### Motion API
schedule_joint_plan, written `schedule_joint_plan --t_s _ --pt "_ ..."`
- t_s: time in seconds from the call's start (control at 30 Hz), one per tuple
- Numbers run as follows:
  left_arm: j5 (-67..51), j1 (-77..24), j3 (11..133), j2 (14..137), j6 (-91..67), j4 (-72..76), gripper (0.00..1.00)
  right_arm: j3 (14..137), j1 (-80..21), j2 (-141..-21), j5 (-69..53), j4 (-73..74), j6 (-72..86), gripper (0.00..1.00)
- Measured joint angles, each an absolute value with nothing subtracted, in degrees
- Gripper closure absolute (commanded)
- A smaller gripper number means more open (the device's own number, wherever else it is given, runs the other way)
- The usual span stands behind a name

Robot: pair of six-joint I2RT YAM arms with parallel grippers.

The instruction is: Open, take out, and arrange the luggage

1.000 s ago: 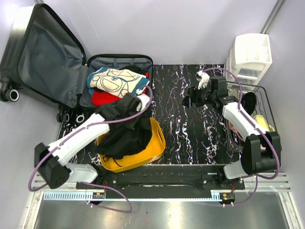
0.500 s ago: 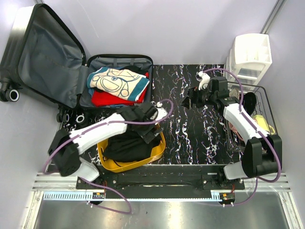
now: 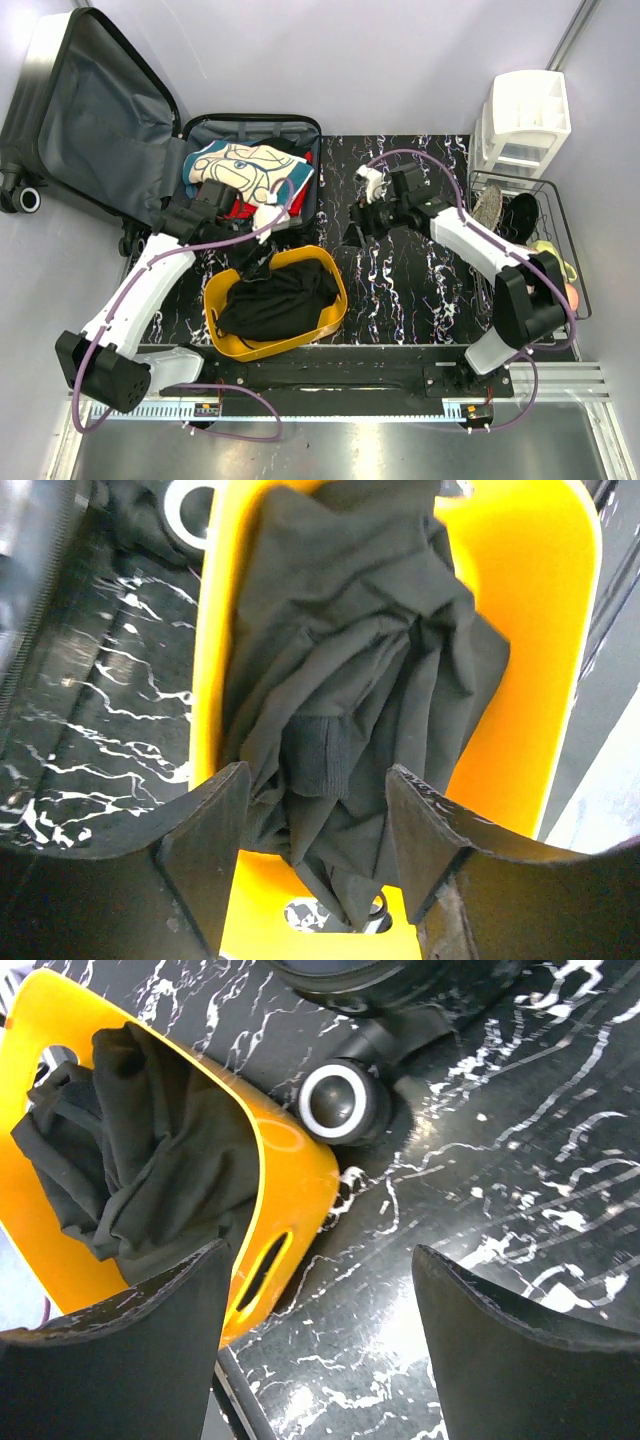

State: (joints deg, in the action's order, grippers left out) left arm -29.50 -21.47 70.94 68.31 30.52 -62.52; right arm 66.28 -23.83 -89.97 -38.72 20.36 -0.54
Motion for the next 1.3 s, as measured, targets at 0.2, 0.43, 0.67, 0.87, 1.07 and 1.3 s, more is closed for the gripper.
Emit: schedule_joint_plan --t_s 0.2,0.43,0.67,0.87,1.07,1.3 --pt "-27.3 -26.0 61.1 69.5 38.2 -62.8 0.47 69.5 -29.1 -95.0 -38.6 20.4 -0.3 0.2" --pt "-19.4 -32.9 53.0 72.1 43.8 -54.1 0.49 71.4 -32.0 -99.7 -38.2 19.8 2.1 0.2" --pt "-16.2 -31.5 55.0 83.7 51.8 -46.5 0.49 70.3 -32.3 -99.8 -36.0 19.5 3.4 0.25" --pt "-17.7 -30.8 64.2 89.5 56.3 -45.5 0.4 68.5 -32.0 -99.2 -32.9 21.4 2.7 0.3" --pt "-22.2 -30.8 71.8 89.8 56.1 -51.2 0.16 67.9 -29.7 -95.9 -32.1 23.8 2.0 0.31" --pt "-26.6 -20.8 86.1 86.6 41.1 -50.7 0.07 68.4 -24.0 -95.4 -29.5 24.3 1.3 0.27"
